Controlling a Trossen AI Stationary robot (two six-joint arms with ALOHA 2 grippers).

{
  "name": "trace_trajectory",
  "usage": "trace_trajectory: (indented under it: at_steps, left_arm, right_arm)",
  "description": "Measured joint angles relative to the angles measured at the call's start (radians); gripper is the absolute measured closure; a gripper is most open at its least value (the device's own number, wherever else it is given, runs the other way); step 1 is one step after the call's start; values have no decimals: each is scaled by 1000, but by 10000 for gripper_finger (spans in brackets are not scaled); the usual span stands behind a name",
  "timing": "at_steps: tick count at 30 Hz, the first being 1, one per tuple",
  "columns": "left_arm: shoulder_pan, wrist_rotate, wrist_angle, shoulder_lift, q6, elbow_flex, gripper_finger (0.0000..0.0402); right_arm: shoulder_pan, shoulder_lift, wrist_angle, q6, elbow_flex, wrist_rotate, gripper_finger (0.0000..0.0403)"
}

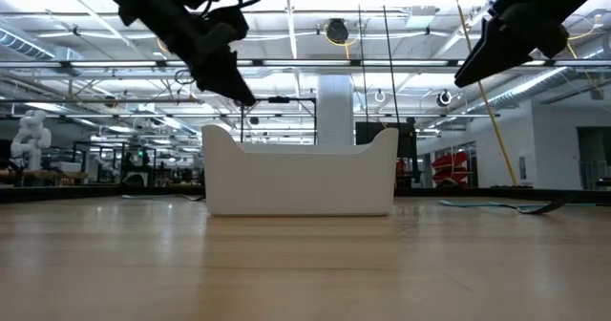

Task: Sort silverware by color (type)
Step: Put the bottom left blue fork into the blue bin

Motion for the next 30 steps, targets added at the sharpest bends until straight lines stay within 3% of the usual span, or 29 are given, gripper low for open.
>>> trace_trajectory:
  at_steps: [12, 18, 24, 30]
  left_arm:
    - [-248, -203, 284, -3, -43, -92, 348]
    - [-309, -207, 455, -3, -48, -198, 348]
    - [-318, -208, 781, -3, -50, -367, 348]
    - [-324, -204, 811, -2, -30, -400, 348]
  right_arm:
    - [-80, 3, -3, 5, 0, -33, 264]
    - [-100, 7, 24, 28, -4, -29, 264]
    - [-125, 8, 183, 6, -77, -50, 264]
    - [-147, 8, 220, 85, -128, -172, 264]
